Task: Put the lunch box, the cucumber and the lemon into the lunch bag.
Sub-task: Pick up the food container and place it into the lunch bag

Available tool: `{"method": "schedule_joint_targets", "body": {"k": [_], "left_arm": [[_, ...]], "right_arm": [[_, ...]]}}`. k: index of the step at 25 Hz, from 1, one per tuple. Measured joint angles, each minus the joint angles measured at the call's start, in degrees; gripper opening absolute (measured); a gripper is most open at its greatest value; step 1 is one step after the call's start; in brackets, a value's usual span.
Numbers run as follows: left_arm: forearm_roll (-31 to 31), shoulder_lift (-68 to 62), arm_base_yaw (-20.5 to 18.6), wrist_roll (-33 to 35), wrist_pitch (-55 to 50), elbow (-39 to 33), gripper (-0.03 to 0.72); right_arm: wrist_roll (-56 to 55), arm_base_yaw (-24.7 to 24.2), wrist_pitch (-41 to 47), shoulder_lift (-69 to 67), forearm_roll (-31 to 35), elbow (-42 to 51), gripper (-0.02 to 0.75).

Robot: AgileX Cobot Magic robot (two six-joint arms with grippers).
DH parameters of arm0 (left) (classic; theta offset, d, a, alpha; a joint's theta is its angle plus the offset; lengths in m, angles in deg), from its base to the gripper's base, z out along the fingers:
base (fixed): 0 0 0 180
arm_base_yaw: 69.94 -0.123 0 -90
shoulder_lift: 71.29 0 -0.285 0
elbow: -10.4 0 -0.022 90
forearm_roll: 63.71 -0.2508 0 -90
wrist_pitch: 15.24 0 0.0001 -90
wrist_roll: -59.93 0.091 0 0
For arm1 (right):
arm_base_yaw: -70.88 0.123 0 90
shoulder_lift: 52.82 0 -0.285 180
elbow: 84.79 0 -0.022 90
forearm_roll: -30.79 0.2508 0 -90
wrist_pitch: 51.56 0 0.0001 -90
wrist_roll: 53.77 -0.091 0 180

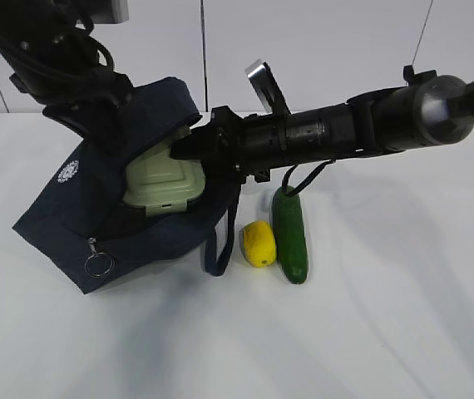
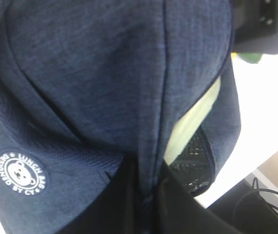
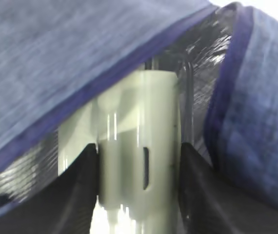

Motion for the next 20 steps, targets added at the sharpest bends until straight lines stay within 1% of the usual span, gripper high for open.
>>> {"method": "schedule_joint_targets", "body": {"k": [7,11,20], "left_arm": [[4.10,0.00,0.00,0.00,1.46,0.00,0.020],[6.16,-0.22,0.00,0.00,1.99,0.00,0.020],[9.86,-3.79,0.23,0.00,2.43,0.00,0.020]], "right_arm": [[1.96,0.14,-1.52,-0.61,0.66,0.00,0.361],[1.99,0.26,-1.57,-3.11,1.92,0.00,0.361],[3.78,0.86,-1.75,-5.55,3.54,-0.09,0.361]]}}
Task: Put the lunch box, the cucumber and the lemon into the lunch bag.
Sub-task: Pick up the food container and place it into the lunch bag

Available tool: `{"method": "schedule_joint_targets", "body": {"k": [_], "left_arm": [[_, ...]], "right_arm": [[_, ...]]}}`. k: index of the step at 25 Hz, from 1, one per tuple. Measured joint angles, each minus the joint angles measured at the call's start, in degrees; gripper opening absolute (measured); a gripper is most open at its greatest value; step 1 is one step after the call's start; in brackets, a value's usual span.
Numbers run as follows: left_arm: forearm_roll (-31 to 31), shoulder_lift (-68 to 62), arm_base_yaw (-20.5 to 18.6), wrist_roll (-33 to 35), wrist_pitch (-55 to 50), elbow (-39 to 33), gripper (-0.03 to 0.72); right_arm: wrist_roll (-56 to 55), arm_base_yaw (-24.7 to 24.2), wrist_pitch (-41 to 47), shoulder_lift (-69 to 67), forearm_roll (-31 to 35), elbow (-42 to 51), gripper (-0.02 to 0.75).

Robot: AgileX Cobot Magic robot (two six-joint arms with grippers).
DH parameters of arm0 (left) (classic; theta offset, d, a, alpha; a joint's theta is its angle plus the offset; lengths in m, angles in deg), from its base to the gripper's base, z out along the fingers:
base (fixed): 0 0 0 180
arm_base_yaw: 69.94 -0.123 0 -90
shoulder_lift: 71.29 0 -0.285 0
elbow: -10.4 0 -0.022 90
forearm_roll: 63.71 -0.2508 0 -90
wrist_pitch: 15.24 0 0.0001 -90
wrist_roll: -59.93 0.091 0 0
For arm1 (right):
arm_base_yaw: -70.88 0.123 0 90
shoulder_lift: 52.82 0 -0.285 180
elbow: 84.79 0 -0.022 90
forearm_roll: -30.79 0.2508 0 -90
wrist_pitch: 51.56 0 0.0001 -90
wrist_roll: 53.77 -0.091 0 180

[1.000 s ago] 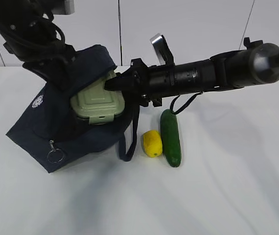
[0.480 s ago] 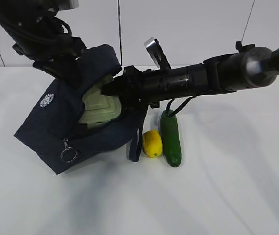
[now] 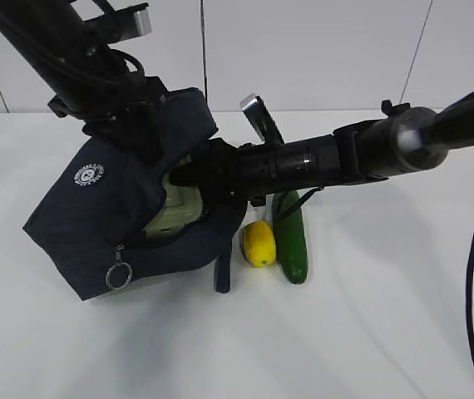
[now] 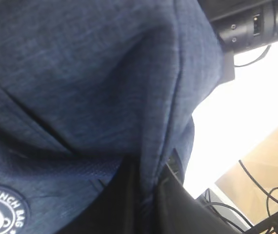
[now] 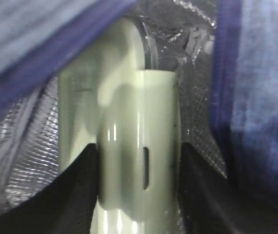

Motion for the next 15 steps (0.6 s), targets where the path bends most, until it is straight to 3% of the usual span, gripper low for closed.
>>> {"method": "schedule_joint_targets", "body": {"k": [15], "left_arm": [[0.09,-0.83,1.37,0.00,1.50,0.00,0.020]], "right_arm": [[1.08,2.34,-6.19,0.00,-1.01,-0.13,0.361]]}}
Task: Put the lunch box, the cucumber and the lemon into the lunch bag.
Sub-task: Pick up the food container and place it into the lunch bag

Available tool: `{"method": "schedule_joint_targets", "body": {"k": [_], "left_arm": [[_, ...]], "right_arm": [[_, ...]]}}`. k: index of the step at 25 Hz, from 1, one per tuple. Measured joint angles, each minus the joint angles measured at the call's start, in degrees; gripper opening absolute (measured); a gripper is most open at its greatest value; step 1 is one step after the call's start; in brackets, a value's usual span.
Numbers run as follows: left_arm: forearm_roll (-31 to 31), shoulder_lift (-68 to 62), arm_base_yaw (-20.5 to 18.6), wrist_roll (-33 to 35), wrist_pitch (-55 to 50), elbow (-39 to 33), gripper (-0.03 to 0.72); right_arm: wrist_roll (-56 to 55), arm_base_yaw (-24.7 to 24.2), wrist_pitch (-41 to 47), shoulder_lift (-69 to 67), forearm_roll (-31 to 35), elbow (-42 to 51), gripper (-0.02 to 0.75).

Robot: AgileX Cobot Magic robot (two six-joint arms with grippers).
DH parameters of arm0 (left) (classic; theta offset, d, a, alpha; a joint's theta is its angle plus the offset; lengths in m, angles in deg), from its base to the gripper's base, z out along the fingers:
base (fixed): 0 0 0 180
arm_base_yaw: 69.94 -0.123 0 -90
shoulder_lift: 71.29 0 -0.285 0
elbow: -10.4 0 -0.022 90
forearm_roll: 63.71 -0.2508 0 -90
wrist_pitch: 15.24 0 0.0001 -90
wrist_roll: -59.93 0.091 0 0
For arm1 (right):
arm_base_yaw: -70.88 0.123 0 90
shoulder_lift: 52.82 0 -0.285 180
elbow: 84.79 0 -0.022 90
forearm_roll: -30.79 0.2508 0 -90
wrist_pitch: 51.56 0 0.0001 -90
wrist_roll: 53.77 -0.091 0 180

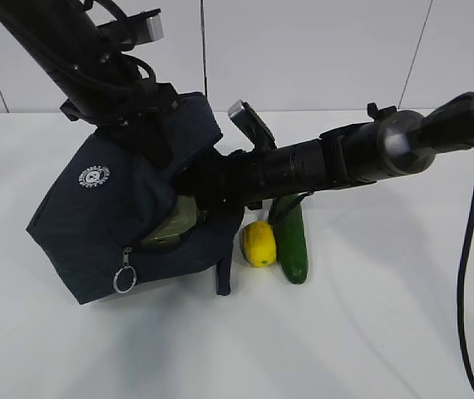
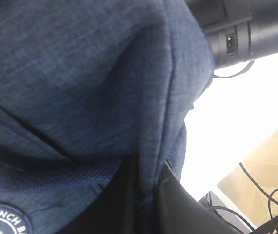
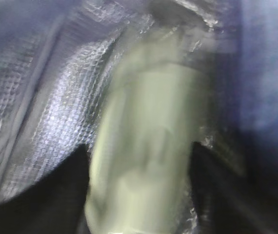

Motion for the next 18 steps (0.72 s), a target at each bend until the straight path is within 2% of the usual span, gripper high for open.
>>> {"method": "schedule_joint_targets", "body": {"k": [3,9,14,18], "left_arm": [[0.00,0.00,0.00,0.00,0.14,0.00,0.020],[0.00,0.00,0.00,0.00,0.14,0.00,0.020],[0.00,0.00,0.00,0.00,0.14,0.00,0.020],[0.00,0.00,0.00,0.00,0.14,0.00,0.020]], "right_arm": [[0.00,0.00,-0.03,0.00,-0.37,0.00,0.371],[-0.11,-0.24,2.00,0.00,-1.42,-0.48,0.505],[-2.04,-2.90,7.86,0.00,-5.18,-0.56,0.523],[-3.46,-7.85,13.23,0.00,-5.91,-0.56,0.524]]}}
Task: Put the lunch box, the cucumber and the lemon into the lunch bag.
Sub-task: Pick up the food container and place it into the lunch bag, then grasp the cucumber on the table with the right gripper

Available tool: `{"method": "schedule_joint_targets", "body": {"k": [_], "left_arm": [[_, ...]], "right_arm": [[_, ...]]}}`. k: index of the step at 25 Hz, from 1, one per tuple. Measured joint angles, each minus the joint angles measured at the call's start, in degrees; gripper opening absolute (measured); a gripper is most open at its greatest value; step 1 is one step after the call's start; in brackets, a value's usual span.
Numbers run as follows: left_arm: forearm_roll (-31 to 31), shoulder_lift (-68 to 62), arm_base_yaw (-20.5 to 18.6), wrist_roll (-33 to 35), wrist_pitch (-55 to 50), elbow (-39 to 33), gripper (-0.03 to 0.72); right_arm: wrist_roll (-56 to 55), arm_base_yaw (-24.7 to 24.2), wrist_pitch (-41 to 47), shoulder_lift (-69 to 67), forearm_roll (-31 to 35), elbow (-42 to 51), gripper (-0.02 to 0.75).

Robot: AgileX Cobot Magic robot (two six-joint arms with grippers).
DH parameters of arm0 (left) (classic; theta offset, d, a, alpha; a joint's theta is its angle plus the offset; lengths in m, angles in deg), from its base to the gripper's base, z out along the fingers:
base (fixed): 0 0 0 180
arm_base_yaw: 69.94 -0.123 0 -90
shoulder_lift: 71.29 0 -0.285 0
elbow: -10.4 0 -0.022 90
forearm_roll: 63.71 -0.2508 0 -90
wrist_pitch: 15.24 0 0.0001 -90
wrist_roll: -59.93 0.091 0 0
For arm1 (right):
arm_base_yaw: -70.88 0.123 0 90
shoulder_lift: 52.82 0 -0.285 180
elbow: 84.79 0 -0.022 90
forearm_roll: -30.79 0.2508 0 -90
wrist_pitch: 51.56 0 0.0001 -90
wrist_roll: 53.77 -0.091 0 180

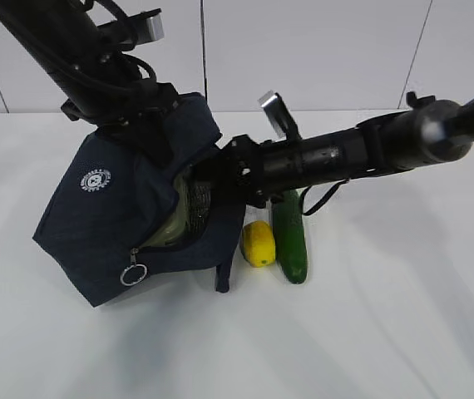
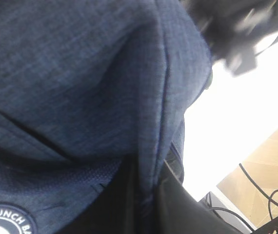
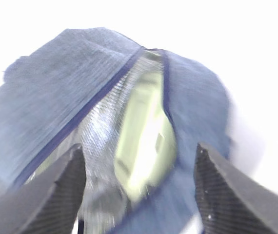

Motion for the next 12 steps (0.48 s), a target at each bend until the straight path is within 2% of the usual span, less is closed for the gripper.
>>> {"method": "schedule_joint_targets", "body": {"k": [6,8,12], "left_arm": [[0.00,0.00,0.00,0.00,0.00,0.00,0.020],[0.00,0.00,0.00,0.00,0.00,0.00,0.020],[0.00,0.00,0.00,0.00,0.00,0.00,0.020]], "right_arm": [[-2.52,-7.57,4.61,3.72,-3.17,0.00,0.524],[-5.35,-8.99,4.67,5.65,-6.61,-0.14,0.524],[-14.55,-10.07,4.42,8.64,-17.93,-3.80,0.524]]}}
